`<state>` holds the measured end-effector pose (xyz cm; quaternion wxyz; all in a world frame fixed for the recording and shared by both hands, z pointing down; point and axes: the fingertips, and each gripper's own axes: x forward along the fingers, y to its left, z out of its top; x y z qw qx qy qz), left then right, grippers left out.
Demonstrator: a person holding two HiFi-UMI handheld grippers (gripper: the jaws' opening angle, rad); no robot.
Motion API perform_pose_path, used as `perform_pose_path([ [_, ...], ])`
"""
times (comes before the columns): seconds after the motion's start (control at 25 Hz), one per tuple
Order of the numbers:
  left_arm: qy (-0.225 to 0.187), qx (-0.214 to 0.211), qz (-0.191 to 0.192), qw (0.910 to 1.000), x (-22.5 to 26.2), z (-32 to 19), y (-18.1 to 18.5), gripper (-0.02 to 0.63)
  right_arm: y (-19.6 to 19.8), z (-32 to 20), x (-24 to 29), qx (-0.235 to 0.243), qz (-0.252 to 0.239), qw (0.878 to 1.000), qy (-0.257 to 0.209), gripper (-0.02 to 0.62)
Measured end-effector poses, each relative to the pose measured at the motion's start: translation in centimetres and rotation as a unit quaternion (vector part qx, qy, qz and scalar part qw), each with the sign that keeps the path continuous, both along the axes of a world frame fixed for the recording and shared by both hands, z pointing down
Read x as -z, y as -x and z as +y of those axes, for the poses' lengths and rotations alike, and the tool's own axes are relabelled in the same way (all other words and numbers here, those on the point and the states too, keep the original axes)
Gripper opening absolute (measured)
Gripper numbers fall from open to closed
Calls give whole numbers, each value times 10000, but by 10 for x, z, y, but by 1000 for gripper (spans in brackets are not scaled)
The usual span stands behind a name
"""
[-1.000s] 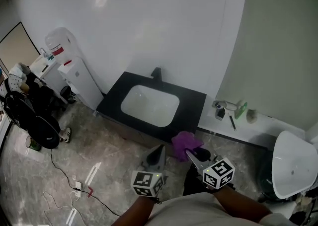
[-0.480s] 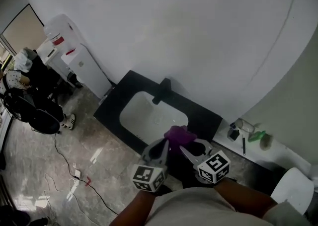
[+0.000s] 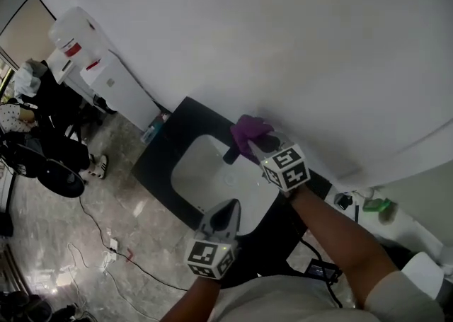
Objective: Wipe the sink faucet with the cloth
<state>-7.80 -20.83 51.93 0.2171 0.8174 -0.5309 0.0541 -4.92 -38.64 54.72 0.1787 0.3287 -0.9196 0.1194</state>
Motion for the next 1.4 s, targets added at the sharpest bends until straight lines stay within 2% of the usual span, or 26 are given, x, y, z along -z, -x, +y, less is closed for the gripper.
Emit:
perform_pose_path([
  [0.16, 217, -82, 57, 9997, -12, -19, 4, 6, 26, -56, -51, 5, 483, 9982, 346, 86],
  [0.32, 275, -70, 93, 9996, -20, -31, 15, 6, 17, -42, -68, -131, 354, 9993, 13, 86],
  [0.36, 297, -71, 93, 9995, -23, -33, 17, 6, 10, -30, -81, -157, 409, 9990, 124, 86],
  [0.48, 394, -68, 112, 9991, -35, -36, 22, 6, -11, 6, -150, -141, 852, 9915, 974, 78],
  [0.52, 406, -66, 108, 9991, -37, -36, 24, 6, -16, 10, -157, -174, 888, 9903, 1059, 78],
  [0.72, 421, -67, 23, 9991, -36, -40, 32, 6, -6, -46, -97, -516, 517, 9972, 152, 78],
  [0.84, 439, -2, 11, 9990, -37, -36, 32, 6, -11, -66, -119, -576, 660, 9961, 81, 74],
  [0.96, 497, 33, -67, 9987, -39, -32, 38, 6, -12, -59, -177, -475, 923, 9929, 577, 71],
  [1.12, 458, 74, -90, 9989, -41, -33, 43, 6, -15, -64, -246, -325, 1277, 9823, 1329, 72],
  [1.16, 394, 83, -74, 9992, -38, -33, 42, 6, -15, -63, -247, -204, 1324, 9815, 1368, 72],
  [1.24, 294, 69, -4, 9995, -32, -31, 38, 6, -13, -58, -216, 48, 1203, 9868, 1081, 71],
  [1.32, 248, 39, 71, 9997, -27, -30, 34, 6, -10, -54, -150, 180, 793, 9956, 469, 71],
  [1.4, 207, 18, 107, 9997, -21, -33, 33, 6, -7, -55, -89, 213, 496, 9985, -100, 71],
])
